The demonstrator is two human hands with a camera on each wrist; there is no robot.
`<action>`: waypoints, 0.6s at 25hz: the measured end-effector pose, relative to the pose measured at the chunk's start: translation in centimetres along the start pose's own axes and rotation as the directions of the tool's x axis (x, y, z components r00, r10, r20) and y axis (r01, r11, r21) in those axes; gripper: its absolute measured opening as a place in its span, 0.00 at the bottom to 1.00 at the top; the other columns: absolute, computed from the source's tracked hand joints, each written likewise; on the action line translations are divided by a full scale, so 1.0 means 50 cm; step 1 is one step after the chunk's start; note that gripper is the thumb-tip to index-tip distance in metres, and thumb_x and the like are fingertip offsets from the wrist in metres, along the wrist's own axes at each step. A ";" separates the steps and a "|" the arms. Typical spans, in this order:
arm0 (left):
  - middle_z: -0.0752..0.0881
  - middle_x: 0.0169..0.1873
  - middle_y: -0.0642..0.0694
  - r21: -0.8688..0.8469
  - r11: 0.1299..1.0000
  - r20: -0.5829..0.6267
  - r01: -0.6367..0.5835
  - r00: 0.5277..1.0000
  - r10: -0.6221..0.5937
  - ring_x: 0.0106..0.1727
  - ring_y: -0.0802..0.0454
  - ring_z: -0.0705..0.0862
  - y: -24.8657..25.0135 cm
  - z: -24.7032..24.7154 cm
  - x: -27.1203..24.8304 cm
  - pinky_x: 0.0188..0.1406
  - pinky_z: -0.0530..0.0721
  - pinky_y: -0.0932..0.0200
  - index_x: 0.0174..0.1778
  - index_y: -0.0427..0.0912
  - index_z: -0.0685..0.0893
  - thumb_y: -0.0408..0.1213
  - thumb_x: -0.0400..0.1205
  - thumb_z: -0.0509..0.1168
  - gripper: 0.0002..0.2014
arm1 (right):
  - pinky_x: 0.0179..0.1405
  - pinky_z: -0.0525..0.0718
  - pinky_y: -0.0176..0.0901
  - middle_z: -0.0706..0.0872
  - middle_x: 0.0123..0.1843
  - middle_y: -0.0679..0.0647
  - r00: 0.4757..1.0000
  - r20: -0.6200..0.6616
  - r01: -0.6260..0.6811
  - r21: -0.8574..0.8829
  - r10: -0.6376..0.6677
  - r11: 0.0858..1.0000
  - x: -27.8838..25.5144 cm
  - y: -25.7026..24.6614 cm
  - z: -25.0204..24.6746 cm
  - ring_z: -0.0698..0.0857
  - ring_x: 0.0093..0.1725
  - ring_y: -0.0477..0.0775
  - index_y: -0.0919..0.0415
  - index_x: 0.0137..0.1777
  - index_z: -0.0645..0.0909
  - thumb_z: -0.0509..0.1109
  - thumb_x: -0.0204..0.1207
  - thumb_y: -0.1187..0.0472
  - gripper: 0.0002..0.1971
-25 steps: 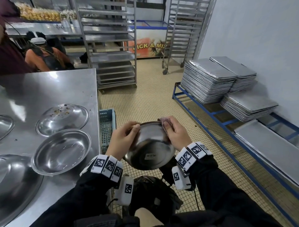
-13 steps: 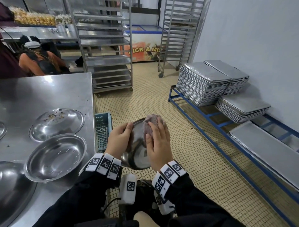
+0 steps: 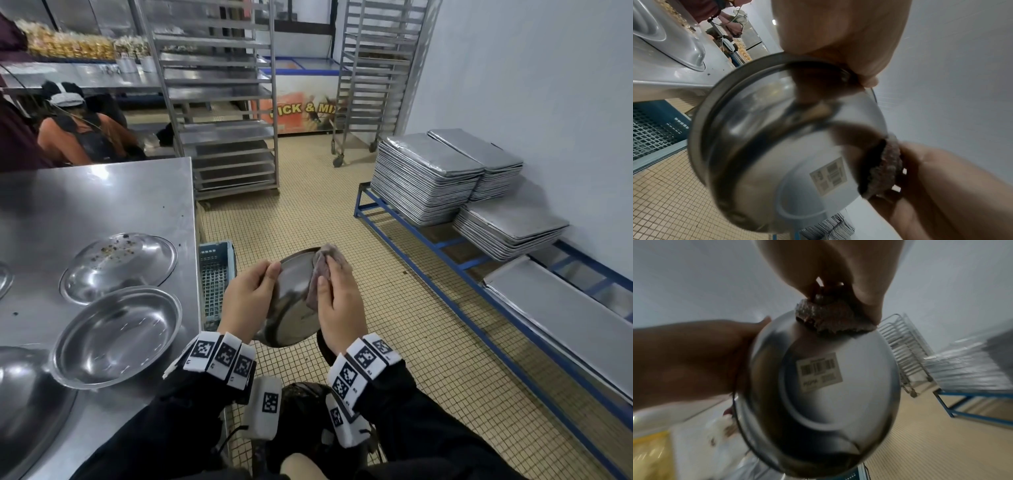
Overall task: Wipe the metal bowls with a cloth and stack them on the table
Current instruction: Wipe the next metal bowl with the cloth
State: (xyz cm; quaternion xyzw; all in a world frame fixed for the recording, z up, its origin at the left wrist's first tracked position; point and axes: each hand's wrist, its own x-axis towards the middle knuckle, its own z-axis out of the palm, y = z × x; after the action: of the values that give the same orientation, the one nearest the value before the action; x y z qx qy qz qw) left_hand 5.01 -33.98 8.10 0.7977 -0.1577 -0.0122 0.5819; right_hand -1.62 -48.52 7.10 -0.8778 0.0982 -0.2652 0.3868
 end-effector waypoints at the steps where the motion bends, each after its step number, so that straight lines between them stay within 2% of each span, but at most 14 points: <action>1: 0.79 0.26 0.48 0.032 0.999 -0.002 -0.018 1.000 0.018 0.26 0.51 0.75 0.000 0.001 -0.002 0.27 0.75 0.51 0.40 0.46 0.83 0.52 0.85 0.58 0.16 | 0.73 0.70 0.41 0.66 0.80 0.49 0.998 0.011 -0.068 0.029 0.068 0.997 0.008 -0.008 -0.009 0.68 0.76 0.47 0.55 0.80 0.64 0.52 0.86 0.52 0.23; 3: 0.81 0.27 0.47 0.088 0.994 -0.016 -0.063 0.998 0.065 0.27 0.51 0.77 0.005 0.000 -0.008 0.28 0.78 0.49 0.40 0.49 0.83 0.55 0.84 0.57 0.17 | 0.54 0.79 0.33 0.76 0.70 0.51 0.954 0.068 -0.300 0.127 0.293 0.946 0.024 -0.008 -0.033 0.77 0.60 0.45 0.55 0.77 0.67 0.49 0.87 0.50 0.22; 4: 0.82 0.27 0.47 0.105 0.991 -0.024 -0.087 0.996 0.089 0.27 0.51 0.79 0.007 -0.001 -0.012 0.29 0.80 0.49 0.39 0.49 0.82 0.57 0.83 0.56 0.18 | 0.50 0.80 0.34 0.79 0.65 0.53 0.898 0.120 -0.441 0.208 0.424 0.873 0.034 0.006 -0.043 0.78 0.55 0.46 0.56 0.75 0.70 0.49 0.87 0.49 0.22; 5: 0.82 0.27 0.46 0.107 0.988 -0.028 -0.112 0.993 0.115 0.27 0.51 0.79 0.008 -0.002 -0.014 0.29 0.80 0.48 0.37 0.49 0.81 0.59 0.82 0.55 0.20 | 0.53 0.81 0.39 0.81 0.63 0.55 0.813 0.189 -0.580 0.343 0.550 0.739 0.045 0.023 -0.051 0.79 0.55 0.50 0.60 0.72 0.73 0.50 0.86 0.46 0.23; 6: 0.81 0.26 0.47 0.100 0.986 -0.029 -0.136 0.990 0.140 0.27 0.51 0.78 0.007 -0.001 -0.018 0.29 0.78 0.48 0.34 0.48 0.80 0.62 0.81 0.53 0.23 | 0.58 0.81 0.47 0.82 0.62 0.62 0.712 0.287 -0.684 0.491 0.641 0.540 0.055 0.046 -0.056 0.81 0.58 0.56 0.66 0.69 0.75 0.52 0.85 0.43 0.27; 7: 0.79 0.24 0.49 0.086 0.983 -0.030 -0.164 0.986 0.167 0.26 0.52 0.76 0.002 0.000 -0.023 0.29 0.76 0.49 0.31 0.48 0.78 0.66 0.81 0.52 0.26 | 0.62 0.80 0.52 0.80 0.62 0.69 0.619 0.410 -0.733 0.607 0.670 0.306 0.058 0.065 -0.061 0.81 0.61 0.64 0.72 0.67 0.75 0.55 0.82 0.39 0.34; 8: 0.78 0.23 0.51 0.085 0.978 -0.036 -0.191 0.980 0.194 0.26 0.54 0.75 -0.005 0.001 -0.029 0.31 0.76 0.49 0.28 0.49 0.76 0.68 0.80 0.50 0.28 | 0.67 0.77 0.57 0.77 0.65 0.74 0.546 0.512 -0.750 0.652 0.663 0.113 0.057 0.081 -0.066 0.79 0.65 0.67 0.75 0.64 0.75 0.57 0.78 0.35 0.38; 9: 0.77 0.23 0.52 0.103 0.971 -0.041 -0.218 0.974 0.223 0.28 0.57 0.75 -0.015 0.001 -0.033 0.36 0.77 0.47 0.27 0.49 0.75 0.69 0.81 0.50 0.29 | 0.68 0.75 0.59 0.77 0.66 0.72 0.492 0.596 -0.765 0.644 0.635 -0.011 0.056 0.088 -0.072 0.77 0.68 0.66 0.74 0.62 0.77 0.61 0.75 0.33 0.39; 10: 0.79 0.26 0.54 0.143 0.961 -0.045 -0.235 0.969 0.243 0.32 0.60 0.75 -0.025 0.001 -0.040 0.42 0.78 0.43 0.27 0.50 0.76 0.67 0.81 0.50 0.28 | 0.67 0.76 0.62 0.78 0.69 0.69 0.458 0.641 -0.790 0.611 0.616 -0.047 0.053 0.086 -0.078 0.77 0.70 0.65 0.70 0.59 0.78 0.65 0.74 0.36 0.33; 12: 0.80 0.33 0.58 0.224 0.945 -0.078 -0.237 0.963 0.259 0.44 0.59 0.75 -0.038 -0.002 -0.058 0.54 0.75 0.36 0.28 0.51 0.78 0.62 0.82 0.54 0.23 | 0.55 0.85 0.62 0.82 0.65 0.68 0.469 0.676 -0.831 0.555 0.568 0.026 0.048 0.082 -0.076 0.81 0.64 0.68 0.66 0.64 0.78 0.69 0.74 0.54 0.22; 13: 0.80 0.38 0.60 0.260 0.941 -0.108 -0.215 0.962 0.249 0.49 0.55 0.73 -0.039 -0.004 -0.067 0.59 0.72 0.38 0.31 0.52 0.79 0.60 0.81 0.54 0.20 | 0.50 0.87 0.60 0.82 0.62 0.68 0.488 0.675 -0.834 0.548 0.553 0.067 0.046 0.075 -0.073 0.83 0.60 0.67 0.64 0.66 0.78 0.67 0.74 0.62 0.20; 15: 0.75 0.54 0.52 0.300 0.951 -0.214 -0.075 0.966 0.144 0.59 0.57 0.66 -0.034 -0.012 -0.091 0.66 0.65 0.47 0.41 0.45 0.81 0.58 0.76 0.53 0.21 | 0.42 0.89 0.56 0.83 0.60 0.69 0.500 0.662 -0.843 0.519 0.558 0.140 0.037 0.059 -0.057 0.85 0.55 0.67 0.65 0.66 0.77 0.62 0.75 0.71 0.19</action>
State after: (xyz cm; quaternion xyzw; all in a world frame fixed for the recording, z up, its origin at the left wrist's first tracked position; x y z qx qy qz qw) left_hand 1.22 -31.77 5.97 0.8602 -0.1324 0.1373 0.4730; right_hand -1.52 -53.00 7.24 -0.4679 0.3077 0.0815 0.8244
